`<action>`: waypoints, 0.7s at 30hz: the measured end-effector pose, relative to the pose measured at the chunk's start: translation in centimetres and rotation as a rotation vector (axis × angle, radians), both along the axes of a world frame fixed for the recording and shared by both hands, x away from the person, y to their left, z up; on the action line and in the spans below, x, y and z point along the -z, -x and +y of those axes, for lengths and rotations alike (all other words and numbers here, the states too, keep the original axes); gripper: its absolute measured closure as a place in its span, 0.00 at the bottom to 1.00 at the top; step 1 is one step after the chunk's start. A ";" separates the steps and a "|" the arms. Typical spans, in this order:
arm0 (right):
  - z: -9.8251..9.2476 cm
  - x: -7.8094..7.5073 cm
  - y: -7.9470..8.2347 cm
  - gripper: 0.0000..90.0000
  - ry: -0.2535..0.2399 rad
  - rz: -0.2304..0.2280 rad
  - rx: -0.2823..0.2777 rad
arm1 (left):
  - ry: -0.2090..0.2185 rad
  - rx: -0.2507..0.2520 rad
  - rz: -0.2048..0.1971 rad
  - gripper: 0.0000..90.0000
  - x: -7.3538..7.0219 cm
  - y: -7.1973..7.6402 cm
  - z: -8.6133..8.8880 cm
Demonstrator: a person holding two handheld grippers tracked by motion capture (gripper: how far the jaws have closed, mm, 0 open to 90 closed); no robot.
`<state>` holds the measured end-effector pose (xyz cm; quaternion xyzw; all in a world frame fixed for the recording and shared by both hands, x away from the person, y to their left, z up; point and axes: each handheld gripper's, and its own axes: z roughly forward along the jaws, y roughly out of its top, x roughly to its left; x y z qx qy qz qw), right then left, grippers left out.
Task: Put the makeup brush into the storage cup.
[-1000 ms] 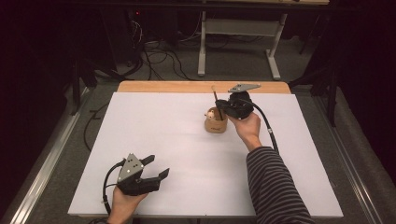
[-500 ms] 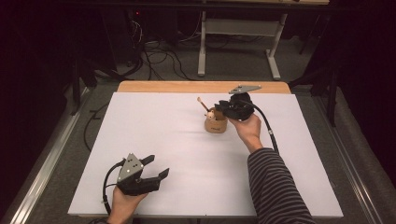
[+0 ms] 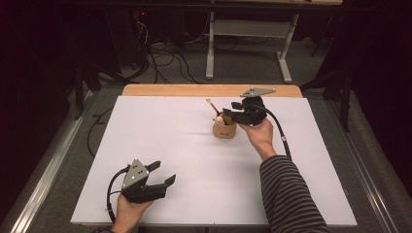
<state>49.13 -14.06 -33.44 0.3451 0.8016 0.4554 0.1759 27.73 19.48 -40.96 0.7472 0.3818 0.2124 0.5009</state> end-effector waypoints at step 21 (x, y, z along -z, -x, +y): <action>-2.3 -1.6 1.7 0.45 -0.062 -0.039 -0.006 | 0.013 -0.015 -0.001 0.32 0.0 -0.3 0.4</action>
